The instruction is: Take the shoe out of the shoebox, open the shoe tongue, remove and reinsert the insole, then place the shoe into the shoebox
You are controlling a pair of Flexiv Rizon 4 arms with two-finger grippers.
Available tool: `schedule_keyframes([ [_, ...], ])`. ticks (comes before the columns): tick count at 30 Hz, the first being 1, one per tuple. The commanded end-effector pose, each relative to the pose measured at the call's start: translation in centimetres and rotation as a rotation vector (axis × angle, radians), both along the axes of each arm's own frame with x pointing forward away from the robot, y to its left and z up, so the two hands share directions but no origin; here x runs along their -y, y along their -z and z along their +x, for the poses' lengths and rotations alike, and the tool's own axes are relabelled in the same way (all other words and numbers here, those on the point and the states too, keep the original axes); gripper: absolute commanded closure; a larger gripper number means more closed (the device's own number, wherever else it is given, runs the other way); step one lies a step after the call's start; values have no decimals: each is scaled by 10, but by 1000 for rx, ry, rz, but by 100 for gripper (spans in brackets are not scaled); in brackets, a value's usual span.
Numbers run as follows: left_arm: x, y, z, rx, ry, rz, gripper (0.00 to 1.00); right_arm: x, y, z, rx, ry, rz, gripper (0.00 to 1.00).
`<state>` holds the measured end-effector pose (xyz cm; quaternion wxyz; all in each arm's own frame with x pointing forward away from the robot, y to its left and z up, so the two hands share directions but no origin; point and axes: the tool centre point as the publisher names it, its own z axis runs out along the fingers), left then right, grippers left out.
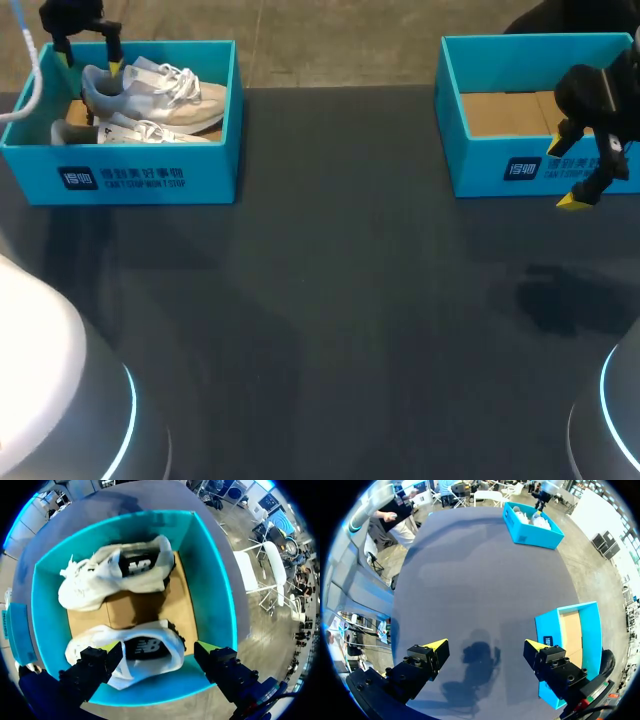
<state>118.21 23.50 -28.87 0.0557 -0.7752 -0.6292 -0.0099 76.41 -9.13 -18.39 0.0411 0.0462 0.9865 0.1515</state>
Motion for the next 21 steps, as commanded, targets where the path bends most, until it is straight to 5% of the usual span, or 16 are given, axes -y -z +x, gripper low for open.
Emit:
schedule_keyframes([
  [1, -10, -12, -75, 175, 17, -28, 4, -1, 0, 0, -1, 1, -3, 0],
  [11, -23, -10, -113, 175, 8, -29, 15, -1, 0, 0, -1, 1, -3, 0],
  [21, -35, -5, -136, 180, -5, -49, 8, -1, 0, 0, -1, 1, -3, 0],
])
